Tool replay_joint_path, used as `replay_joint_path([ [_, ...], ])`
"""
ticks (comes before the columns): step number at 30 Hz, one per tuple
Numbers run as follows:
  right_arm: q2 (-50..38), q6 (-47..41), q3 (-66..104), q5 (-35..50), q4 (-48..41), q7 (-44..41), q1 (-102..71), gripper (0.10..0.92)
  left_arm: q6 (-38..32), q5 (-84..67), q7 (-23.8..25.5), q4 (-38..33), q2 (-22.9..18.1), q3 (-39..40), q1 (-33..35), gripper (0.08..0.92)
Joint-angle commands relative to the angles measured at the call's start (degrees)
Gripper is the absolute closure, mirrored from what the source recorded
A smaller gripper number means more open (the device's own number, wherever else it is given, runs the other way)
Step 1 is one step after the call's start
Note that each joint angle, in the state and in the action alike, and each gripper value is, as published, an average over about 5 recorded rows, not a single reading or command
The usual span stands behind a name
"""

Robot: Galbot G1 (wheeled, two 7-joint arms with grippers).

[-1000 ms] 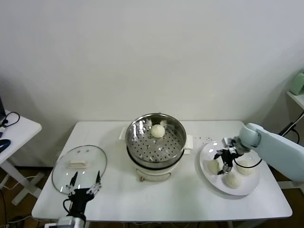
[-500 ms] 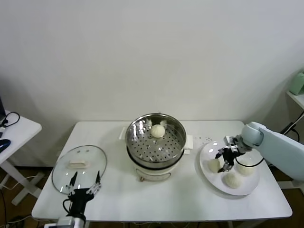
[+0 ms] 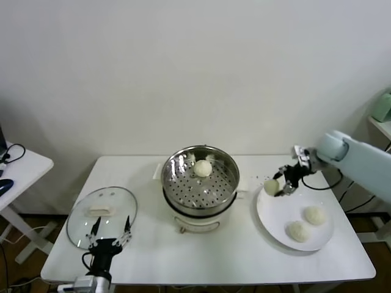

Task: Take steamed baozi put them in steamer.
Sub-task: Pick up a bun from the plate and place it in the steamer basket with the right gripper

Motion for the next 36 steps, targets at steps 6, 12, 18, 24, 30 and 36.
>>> replay_joint_path([
  [6,11.3,-3.3,-16.6,25.0,1.0,0.9,23.8,0.345,-0.1,1.1,0.0,-0.6,-0.3,2.3,0.3,0.177],
  [12,20.9,-4.1,-15.6,26.3,-0.6,2.6,19.7,0.34,0.0,1.3,0.1,-2.1,0.3,3.1,1.3,0.177],
  [18,31.0,-4.6,-13.5,25.6,-5.6,4.0,12.0,0.342,-0.1,1.0,0.1,-3.3,0.5,2.4,2.7,0.177],
  [24,36.9,-4.4,-13.0,24.3,-9.8,3.9,7.1,0.346,-0.3,0.2,0.1,-3.8,0.6,1.8,3.6,0.177],
  [30,38.8,-3.9,-12.8,22.0,-12.6,3.9,3.6,0.345,-0.2,-0.2,0.1,-3.8,0.7,1.7,3.6,0.177],
  [36,40.0,-3.2,-12.8,20.1,-15.1,3.6,1.9,0.341,-0.1,-0.3,0.1,-3.4,0.9,1.8,3.2,0.177],
])
